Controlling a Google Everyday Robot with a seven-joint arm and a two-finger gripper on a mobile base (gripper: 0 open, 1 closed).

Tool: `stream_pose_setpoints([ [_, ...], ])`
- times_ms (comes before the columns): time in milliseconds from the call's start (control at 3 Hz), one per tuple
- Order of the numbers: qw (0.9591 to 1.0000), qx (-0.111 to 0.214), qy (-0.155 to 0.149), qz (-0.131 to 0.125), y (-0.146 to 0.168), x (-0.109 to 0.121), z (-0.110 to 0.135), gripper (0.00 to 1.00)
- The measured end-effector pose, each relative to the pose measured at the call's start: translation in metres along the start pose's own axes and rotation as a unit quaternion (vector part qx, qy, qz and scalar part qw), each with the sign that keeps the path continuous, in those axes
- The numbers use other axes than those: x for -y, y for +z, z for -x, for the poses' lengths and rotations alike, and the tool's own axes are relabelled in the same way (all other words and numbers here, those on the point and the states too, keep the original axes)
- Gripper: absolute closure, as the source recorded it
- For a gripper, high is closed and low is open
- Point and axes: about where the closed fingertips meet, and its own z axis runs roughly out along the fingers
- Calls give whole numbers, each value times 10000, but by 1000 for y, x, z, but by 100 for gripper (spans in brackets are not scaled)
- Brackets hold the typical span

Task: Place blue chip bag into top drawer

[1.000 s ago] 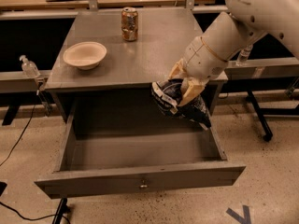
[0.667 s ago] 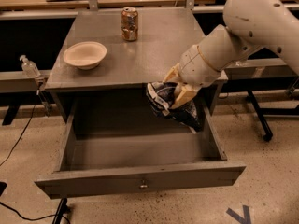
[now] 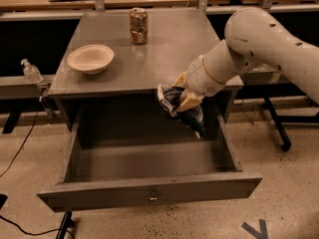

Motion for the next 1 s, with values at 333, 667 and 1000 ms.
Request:
stream_pose_setpoints([
  [333,9977,-28,457,494,19,-20,-19,15],
  [667,9943,177,681,797,30,-34,-26,0],
  [1000,9934,669,644,680,26,-25,-24,0],
])
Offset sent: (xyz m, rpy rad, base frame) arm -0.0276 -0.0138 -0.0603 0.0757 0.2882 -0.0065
